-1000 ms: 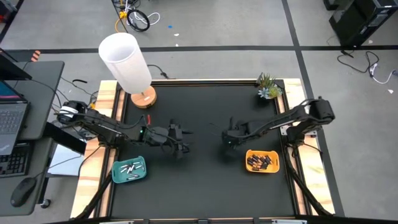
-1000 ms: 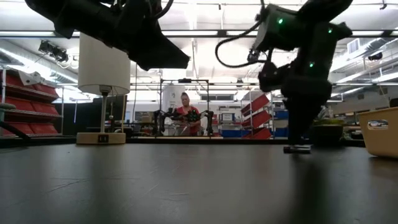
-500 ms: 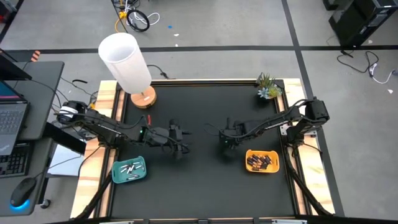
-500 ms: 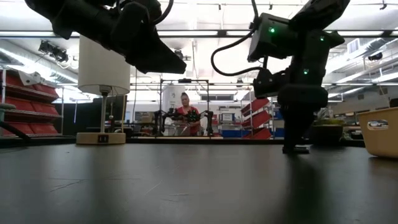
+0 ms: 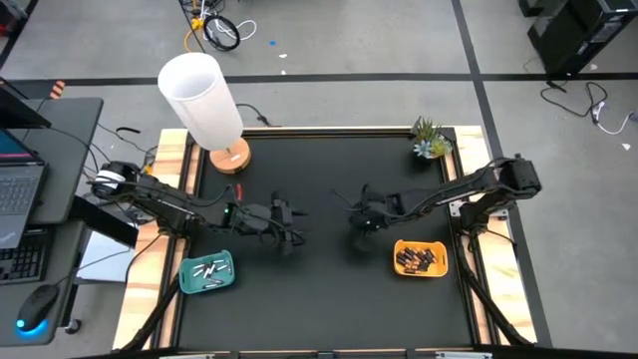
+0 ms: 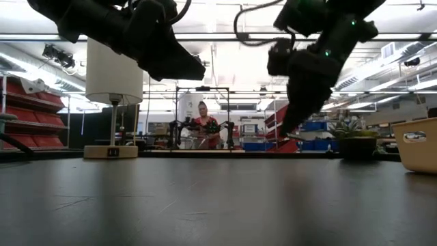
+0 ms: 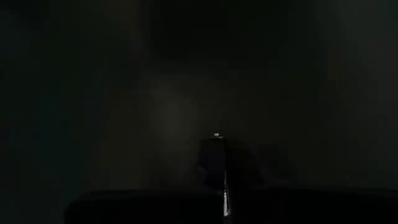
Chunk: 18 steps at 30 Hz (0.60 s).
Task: Sort batteries
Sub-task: Put the silver battery into the green bin
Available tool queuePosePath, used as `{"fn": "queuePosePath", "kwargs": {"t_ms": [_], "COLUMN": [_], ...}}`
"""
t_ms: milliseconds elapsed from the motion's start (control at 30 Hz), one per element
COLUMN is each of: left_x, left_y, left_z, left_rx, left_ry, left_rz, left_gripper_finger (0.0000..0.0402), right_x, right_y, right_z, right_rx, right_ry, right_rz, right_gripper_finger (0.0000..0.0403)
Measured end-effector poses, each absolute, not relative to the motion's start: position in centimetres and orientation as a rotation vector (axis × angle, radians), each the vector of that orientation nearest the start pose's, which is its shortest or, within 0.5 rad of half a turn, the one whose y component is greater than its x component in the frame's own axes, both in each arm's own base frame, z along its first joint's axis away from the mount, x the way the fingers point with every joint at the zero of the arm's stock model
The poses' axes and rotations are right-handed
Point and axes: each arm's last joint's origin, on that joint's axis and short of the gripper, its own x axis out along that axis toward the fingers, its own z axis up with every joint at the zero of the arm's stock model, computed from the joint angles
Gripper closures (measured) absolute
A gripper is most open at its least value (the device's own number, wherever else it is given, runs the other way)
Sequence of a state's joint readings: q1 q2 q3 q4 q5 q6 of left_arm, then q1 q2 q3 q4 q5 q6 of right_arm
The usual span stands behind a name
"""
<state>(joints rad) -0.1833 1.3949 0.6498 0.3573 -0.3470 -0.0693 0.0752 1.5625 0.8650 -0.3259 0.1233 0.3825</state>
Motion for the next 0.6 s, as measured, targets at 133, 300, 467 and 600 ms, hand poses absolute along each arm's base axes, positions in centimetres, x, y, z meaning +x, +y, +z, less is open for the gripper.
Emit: {"fn": "queuePosePath", "kwargs": {"t_ms": [133, 300, 467, 600], "left_x": [28.0, 28.8, 30.2, 30.8], "left_y": [-4.2, -4.3, -4.6, -4.6], "left_z": [20.8, 20.9, 20.1, 19.8], "left_rx": [0.013, -0.012, -0.013, -0.016], "left_ry": [0.343, 0.257, 0.158, 0.084], "left_rz": [0.176, 0.174, 0.168, 0.193], "left_gripper_finger": [0.0184, 0.0184, 0.0184, 0.0184], "right_x": [29.2, 30.1, 31.1, 31.2], "right_y": [1.7, 2.4, 3.5, 4.5], "right_z": [19.5, 23.3, 25.8, 26.6], "right_rx": [0.206, 0.098, 0.003, -0.04], "right_ry": [0.879, 0.55, 0.29, 0.213], "right_rz": [-0.237, -0.164, -0.09, -0.054], "right_gripper_finger": [0.0401, 0.0402, 0.0402, 0.0403]}}
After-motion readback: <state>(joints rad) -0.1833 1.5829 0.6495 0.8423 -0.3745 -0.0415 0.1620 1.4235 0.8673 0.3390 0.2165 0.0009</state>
